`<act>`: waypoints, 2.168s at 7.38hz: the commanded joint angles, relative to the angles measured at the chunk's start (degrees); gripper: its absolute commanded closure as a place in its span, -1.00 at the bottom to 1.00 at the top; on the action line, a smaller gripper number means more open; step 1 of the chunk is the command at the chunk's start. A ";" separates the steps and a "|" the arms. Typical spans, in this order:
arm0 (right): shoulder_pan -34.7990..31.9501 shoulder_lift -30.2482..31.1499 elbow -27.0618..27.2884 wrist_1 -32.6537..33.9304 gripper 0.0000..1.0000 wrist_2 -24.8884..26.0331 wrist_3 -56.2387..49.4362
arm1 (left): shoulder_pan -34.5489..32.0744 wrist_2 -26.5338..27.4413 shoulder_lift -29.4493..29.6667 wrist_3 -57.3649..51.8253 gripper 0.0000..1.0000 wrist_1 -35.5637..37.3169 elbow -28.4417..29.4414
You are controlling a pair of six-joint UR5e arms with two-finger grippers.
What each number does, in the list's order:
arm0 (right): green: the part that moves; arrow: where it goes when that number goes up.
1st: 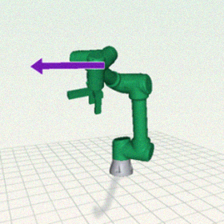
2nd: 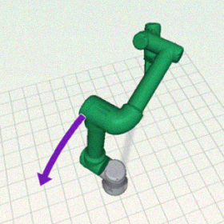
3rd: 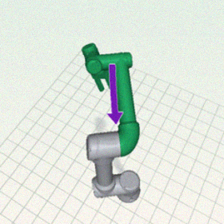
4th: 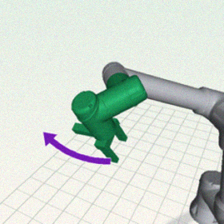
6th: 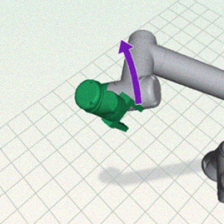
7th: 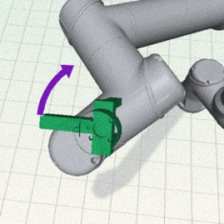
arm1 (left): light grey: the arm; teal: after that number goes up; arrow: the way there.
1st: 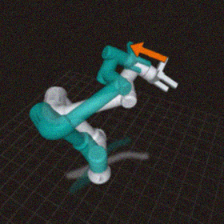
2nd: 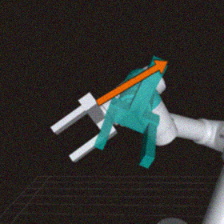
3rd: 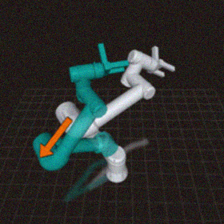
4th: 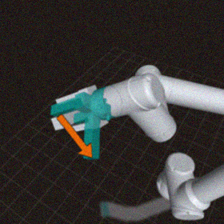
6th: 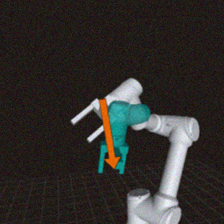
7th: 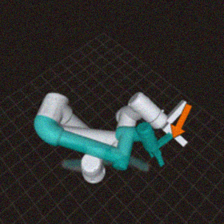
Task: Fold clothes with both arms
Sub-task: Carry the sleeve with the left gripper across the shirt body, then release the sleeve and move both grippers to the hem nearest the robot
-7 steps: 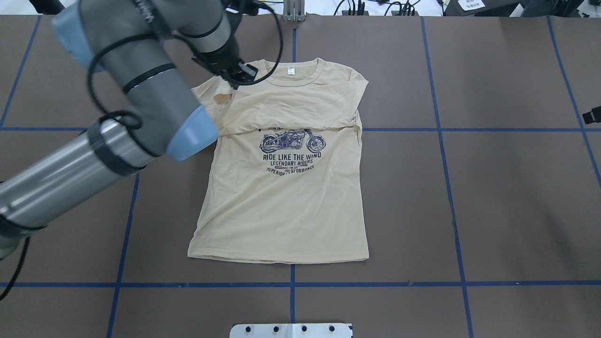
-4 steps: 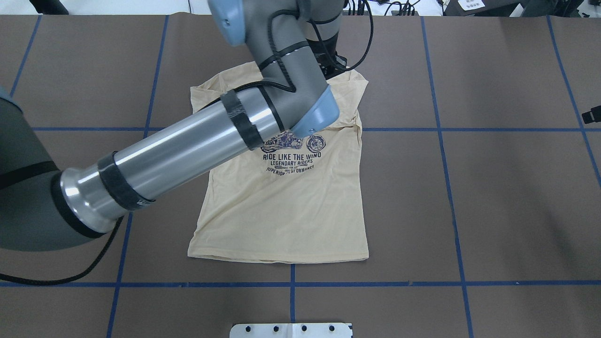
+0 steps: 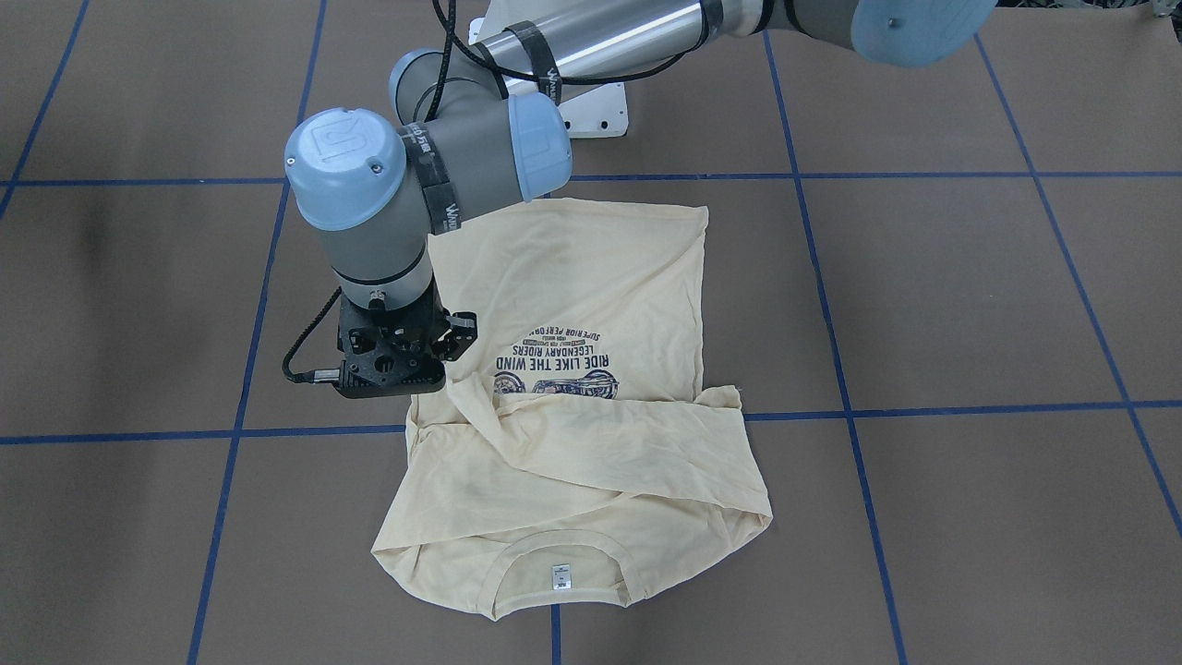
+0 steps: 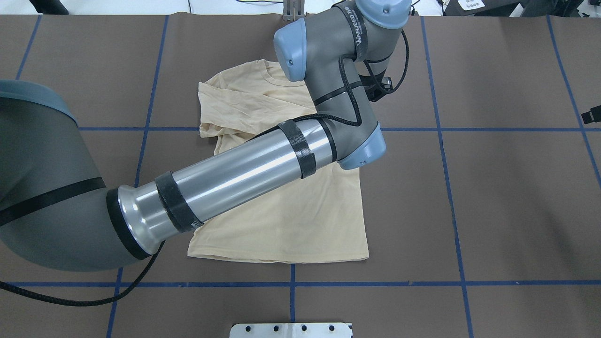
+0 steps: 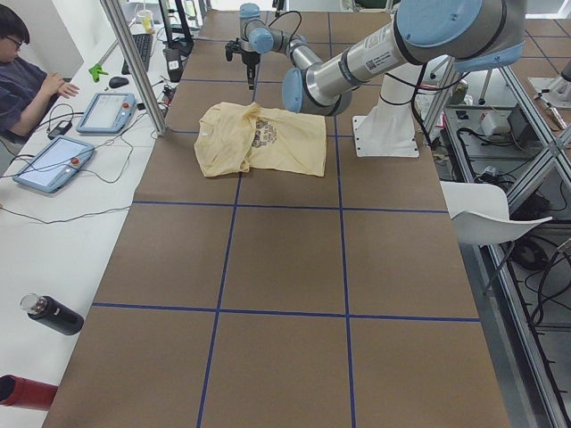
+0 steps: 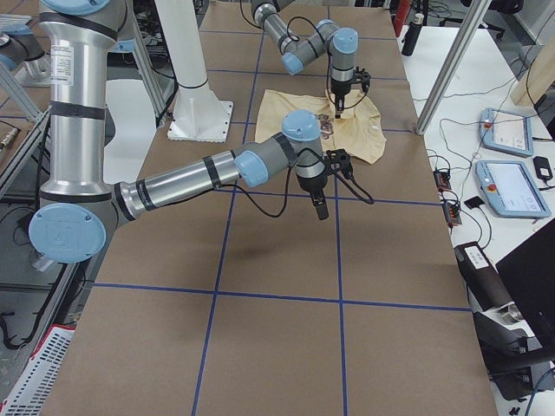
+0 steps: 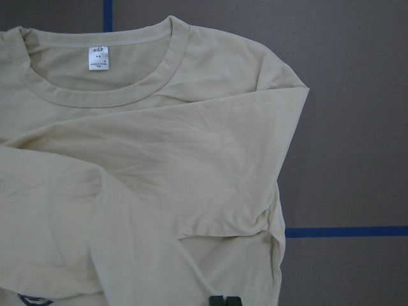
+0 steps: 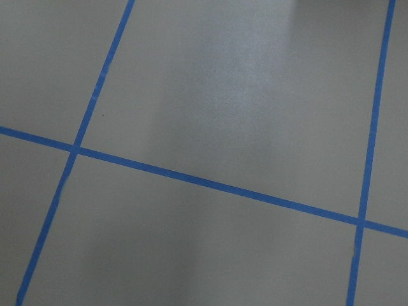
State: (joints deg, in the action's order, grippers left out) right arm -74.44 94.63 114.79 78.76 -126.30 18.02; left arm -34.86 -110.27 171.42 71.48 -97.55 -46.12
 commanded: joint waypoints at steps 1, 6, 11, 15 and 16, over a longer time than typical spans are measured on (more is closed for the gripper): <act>0.00 -0.06 -0.01 -0.01 -1.00 0.00 0.09 | 0.58 0.41 0.49 0.26 -1.00 -1.41 0.16; 12.52 -3.12 1.40 -12.72 -1.00 3.14 29.88 | 0.23 0.41 -18.87 -11.44 -1.00 -0.10 -24.12; 46.09 -7.53 6.83 -10.57 -1.00 34.93 59.11 | 1.10 4.62 -56.94 -20.24 -1.00 -0.62 -65.01; 63.53 -12.98 12.56 6.49 -1.00 49.91 71.01 | 6.80 8.83 -73.22 -17.28 -1.00 -17.92 -68.31; 63.81 -12.98 12.39 6.41 -1.00 50.36 71.71 | 9.61 10.41 -73.33 -14.73 -0.99 -17.85 -67.70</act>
State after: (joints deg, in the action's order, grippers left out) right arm -12.39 82.00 127.20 84.52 -77.60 88.40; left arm -28.24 -101.90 99.94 54.04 -113.43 -114.20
